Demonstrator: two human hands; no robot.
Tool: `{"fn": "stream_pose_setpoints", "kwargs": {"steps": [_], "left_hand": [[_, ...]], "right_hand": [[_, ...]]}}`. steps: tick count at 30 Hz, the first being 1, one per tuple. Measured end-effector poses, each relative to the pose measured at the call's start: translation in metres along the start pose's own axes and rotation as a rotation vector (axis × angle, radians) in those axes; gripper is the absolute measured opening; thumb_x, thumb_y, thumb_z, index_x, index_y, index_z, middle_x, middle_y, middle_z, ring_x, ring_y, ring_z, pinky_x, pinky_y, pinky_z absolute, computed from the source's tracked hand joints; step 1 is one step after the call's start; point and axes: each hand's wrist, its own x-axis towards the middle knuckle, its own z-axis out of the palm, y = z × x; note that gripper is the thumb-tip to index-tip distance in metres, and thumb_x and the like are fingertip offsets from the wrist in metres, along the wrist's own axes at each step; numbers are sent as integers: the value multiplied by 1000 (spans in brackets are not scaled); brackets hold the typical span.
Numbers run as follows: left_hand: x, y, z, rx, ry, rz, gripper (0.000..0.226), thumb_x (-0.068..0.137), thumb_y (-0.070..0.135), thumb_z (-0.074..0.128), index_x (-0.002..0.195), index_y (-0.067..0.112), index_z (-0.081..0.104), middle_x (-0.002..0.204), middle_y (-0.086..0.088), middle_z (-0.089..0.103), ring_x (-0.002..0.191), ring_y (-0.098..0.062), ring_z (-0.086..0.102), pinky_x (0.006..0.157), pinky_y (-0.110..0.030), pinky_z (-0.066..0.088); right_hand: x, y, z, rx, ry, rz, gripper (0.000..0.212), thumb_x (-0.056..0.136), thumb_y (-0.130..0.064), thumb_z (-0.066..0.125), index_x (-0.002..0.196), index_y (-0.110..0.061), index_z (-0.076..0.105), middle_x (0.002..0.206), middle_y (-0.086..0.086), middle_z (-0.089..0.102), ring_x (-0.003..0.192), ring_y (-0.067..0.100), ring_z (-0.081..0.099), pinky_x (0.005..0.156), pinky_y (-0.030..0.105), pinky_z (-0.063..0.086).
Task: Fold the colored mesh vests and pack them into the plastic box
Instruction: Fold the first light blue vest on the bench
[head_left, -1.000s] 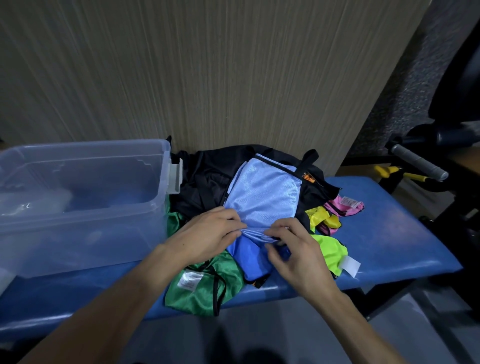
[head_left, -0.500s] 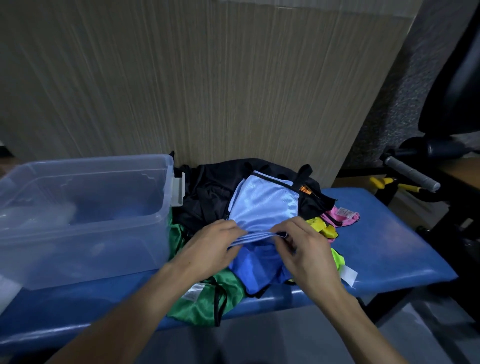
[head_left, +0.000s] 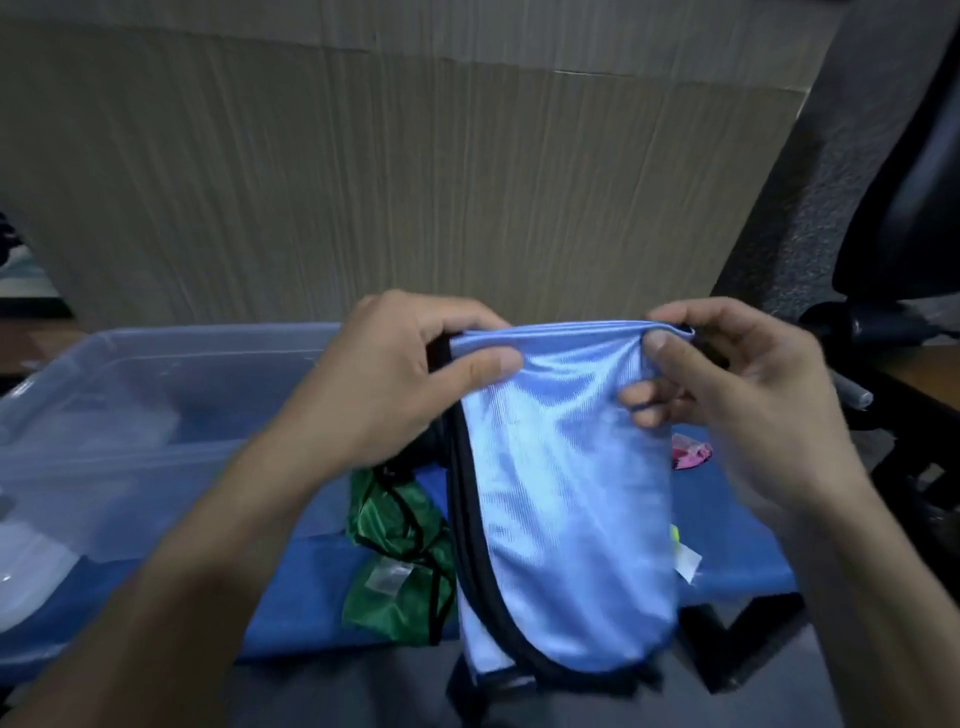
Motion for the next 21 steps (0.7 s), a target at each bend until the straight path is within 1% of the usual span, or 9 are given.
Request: {"fn": "stream_pose_setpoints", "kwargs": {"steps": [3, 5, 10, 12, 14, 16, 17, 19, 21], "left_hand": [[8, -17, 0, 33, -73, -109, 8, 95, 36, 71, 93, 30, 77, 83, 16, 74, 76, -1, 67, 67, -29, 50], [14, -37, 8, 129, -111, -174, 8, 96, 34, 70, 92, 31, 76, 81, 16, 71, 75, -2, 64, 68, -28, 47], [54, -106, 65, 497, -248, -440, 14, 99, 18, 57, 101, 12, 70, 95, -10, 69, 90, -29, 65, 74, -36, 51], [64, -128, 87, 578, -278, -476, 12, 99, 12, 53, 101, 6, 64, 104, -18, 65, 94, -37, 63, 74, -40, 50], [69, -142, 96, 622, -248, -492, 8, 98, 7, 50, 93, 7, 56, 104, -18, 63, 89, -37, 59, 69, -38, 43], [72, -151, 100, 681, -208, -483, 10, 96, 3, 49, 92, 11, 54, 105, -16, 62, 88, -34, 56, 68, -39, 40], [72, -153, 101, 727, -205, -474, 10, 96, 2, 51, 98, 10, 56, 110, -16, 60, 95, -35, 56, 70, -41, 41], [66, -157, 107, 832, -172, -376, 31, 94, 3, 58, 124, 10, 55, 127, -13, 52, 114, -35, 51, 84, -44, 45], [50, -146, 114, 765, -106, -180, 49, 93, 10, 63, 140, 16, 50, 136, -5, 48, 121, -32, 48, 93, -45, 46]], "right_hand": [[9, 12, 2, 16, -24, 169, 7, 93, 1, 67, 97, -5, 66, 81, 15, 65, 59, 28, 73, 52, 27, 57], [21, 33, 5, 16, -26, 271, 9, 93, 3, 68, 97, -5, 65, 77, 14, 66, 59, 29, 74, 52, 28, 58], [76, 117, 20, -54, -52, 503, 14, 92, 11, 65, 98, -1, 59, 76, 18, 62, 54, 26, 72, 51, 29, 60], [94, 145, 25, -80, -33, 547, 16, 91, 14, 63, 93, -1, 57, 74, 19, 62, 51, 25, 71, 50, 30, 60], [107, 162, 29, -88, -1, 540, 17, 91, 14, 62, 90, -2, 56, 73, 20, 63, 52, 26, 71, 51, 32, 61], [114, 174, 33, -119, 33, 488, 16, 92, 12, 63, 96, -3, 58, 80, 18, 65, 57, 27, 72, 59, 35, 64], [116, 180, 35, -142, 39, 459, 17, 93, 10, 63, 102, -3, 59, 90, 17, 65, 64, 29, 73, 66, 38, 64], [111, 189, 36, -245, -6, 373, 36, 92, 5, 68, 123, -10, 58, 118, 10, 60, 83, 31, 74, 81, 39, 63], [99, 192, 30, -414, -78, 224, 55, 90, -2, 72, 138, -21, 54, 132, 1, 55, 90, 18, 73, 84, 25, 58]]}}
